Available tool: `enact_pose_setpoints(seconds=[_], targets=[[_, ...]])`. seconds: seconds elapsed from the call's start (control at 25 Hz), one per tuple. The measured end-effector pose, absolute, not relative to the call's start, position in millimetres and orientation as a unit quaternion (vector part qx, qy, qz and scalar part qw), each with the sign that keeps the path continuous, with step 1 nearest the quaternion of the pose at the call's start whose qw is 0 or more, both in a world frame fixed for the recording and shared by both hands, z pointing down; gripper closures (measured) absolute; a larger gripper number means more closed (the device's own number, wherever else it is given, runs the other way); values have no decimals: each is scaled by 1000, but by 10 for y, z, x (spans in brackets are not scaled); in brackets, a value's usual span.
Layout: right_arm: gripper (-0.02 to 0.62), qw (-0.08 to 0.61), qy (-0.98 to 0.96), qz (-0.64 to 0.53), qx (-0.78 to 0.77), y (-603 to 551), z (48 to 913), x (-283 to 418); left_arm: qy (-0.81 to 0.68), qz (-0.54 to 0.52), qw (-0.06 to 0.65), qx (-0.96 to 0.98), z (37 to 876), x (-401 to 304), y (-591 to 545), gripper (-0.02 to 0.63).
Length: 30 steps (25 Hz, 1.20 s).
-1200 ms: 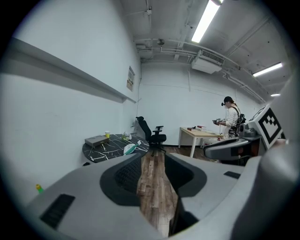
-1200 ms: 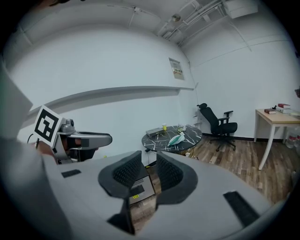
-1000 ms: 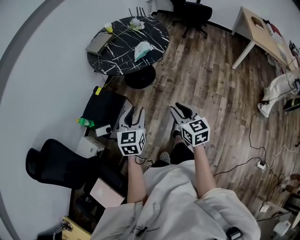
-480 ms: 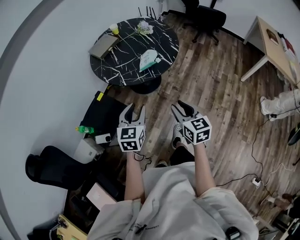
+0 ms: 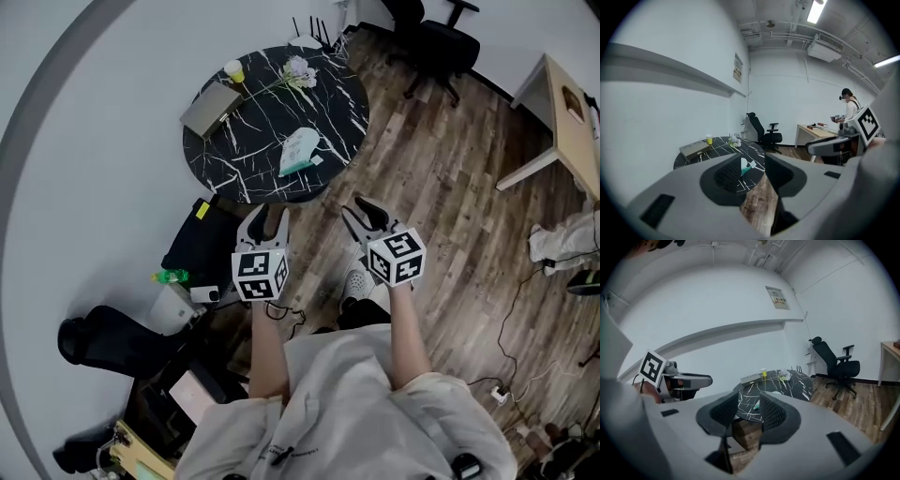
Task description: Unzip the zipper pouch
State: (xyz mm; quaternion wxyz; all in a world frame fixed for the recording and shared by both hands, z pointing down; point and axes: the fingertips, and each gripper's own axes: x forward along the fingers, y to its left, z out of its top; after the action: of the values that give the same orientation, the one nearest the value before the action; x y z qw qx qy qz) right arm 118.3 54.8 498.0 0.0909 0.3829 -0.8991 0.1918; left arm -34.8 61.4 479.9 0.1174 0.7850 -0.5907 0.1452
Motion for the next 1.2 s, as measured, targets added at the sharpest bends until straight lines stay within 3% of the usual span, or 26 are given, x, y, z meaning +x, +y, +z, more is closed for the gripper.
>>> enact_pose_setpoints(seconds=[0.4, 0.8, 1.2], targets=[[446, 158, -930, 125, 308, -164, 5138, 1191, -605, 176, 137, 764, 4973, -135, 112, 445], [446, 226, -949, 43, 215, -430, 5383, 579, -621, 146, 189, 746, 5366, -471, 57, 445], [437, 345, -924, -63, 153, -566, 5838, -68, -594, 137, 196, 768, 5663, -808, -226, 445]])
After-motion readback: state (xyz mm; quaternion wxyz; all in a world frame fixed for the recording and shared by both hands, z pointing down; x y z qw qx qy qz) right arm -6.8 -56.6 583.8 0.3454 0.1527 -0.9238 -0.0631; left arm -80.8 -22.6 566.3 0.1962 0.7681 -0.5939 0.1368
